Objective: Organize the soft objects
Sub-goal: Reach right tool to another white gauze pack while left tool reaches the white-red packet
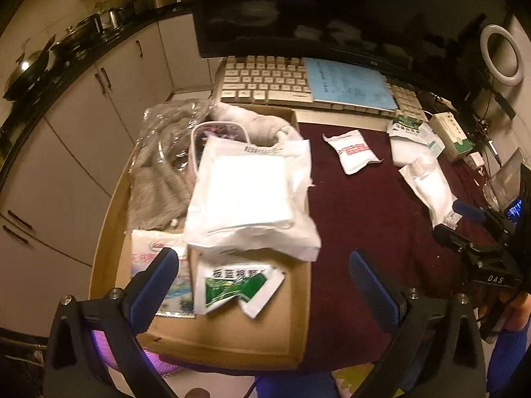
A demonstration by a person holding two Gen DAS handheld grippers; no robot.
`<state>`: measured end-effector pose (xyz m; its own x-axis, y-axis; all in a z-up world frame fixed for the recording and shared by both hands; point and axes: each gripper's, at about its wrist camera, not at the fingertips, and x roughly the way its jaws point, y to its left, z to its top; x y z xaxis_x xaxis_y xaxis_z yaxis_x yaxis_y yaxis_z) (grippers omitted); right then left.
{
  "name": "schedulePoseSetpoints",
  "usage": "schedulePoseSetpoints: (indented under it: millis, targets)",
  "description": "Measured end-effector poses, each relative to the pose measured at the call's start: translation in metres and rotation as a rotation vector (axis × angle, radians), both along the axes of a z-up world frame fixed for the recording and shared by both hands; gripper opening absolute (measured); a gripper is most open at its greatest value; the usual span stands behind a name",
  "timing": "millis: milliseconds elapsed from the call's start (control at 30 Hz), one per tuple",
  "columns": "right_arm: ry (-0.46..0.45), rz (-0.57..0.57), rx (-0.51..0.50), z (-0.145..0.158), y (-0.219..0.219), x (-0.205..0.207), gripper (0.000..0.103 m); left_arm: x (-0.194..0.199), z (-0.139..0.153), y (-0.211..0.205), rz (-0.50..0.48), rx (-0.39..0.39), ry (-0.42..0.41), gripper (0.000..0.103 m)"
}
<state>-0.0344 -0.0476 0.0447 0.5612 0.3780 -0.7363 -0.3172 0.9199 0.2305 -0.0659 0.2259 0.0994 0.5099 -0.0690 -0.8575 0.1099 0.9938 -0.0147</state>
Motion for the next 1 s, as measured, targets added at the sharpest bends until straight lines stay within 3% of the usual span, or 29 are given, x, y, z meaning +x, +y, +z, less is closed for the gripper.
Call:
schedulePoseSetpoints:
  millis: [267, 533, 1000]
  targets:
    - [0.014, -0.082, -0.004, -0.001, -0.039, 0.002, 0.101, 0.007, 0.006, -0.028, -0.048, -0.026, -0.008, 0.103]
    - [0.049, -0.109, -0.079, -0.017, -0.055, 0.011, 0.102, 0.017, -0.011, -0.066, -0.117, -0.030, 0.033, 0.103]
    - [0.065, -0.056, -0.187, -0.033, -0.036, 0.045, 0.102, 0.064, -0.025, -0.125, -0.149, -0.009, 0.085, 0.103]
